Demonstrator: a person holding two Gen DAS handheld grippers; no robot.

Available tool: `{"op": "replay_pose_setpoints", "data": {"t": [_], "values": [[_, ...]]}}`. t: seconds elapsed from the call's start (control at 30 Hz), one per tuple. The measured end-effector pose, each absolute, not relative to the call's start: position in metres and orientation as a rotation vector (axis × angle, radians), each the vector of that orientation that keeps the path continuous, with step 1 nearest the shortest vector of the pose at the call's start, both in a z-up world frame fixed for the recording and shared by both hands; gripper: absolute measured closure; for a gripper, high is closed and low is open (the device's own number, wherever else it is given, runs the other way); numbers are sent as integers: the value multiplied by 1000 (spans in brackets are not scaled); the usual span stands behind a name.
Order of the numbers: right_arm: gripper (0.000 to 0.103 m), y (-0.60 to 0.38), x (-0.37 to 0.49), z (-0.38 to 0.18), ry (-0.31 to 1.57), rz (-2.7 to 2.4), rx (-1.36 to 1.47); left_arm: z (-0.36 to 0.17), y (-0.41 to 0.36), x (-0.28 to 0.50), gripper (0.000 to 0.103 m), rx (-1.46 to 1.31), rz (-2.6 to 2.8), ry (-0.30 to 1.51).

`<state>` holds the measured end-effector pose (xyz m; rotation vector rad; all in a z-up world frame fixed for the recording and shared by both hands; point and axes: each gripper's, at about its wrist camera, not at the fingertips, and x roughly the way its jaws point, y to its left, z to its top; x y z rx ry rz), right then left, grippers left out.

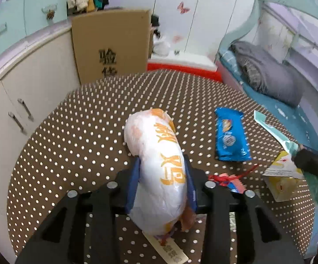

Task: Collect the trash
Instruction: 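Grasp the white bread bag with the left tool while the right tool grasps the teal tube, then carry both items over the wastebasket and open both tools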

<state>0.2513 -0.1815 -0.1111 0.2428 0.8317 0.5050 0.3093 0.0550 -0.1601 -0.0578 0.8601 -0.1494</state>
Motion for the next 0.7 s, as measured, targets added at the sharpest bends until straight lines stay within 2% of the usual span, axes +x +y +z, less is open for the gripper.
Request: {"op": "replay_pose_setpoints", "data": {"t": [0.37, 0.7], "values": [[81, -228, 232, -76, 710, 460, 272, -98, 43, 263, 68, -57, -170, 702], [81, -309, 202, -44, 586, 372, 316, -54, -10, 234, 68, -26, -259, 628]]}}
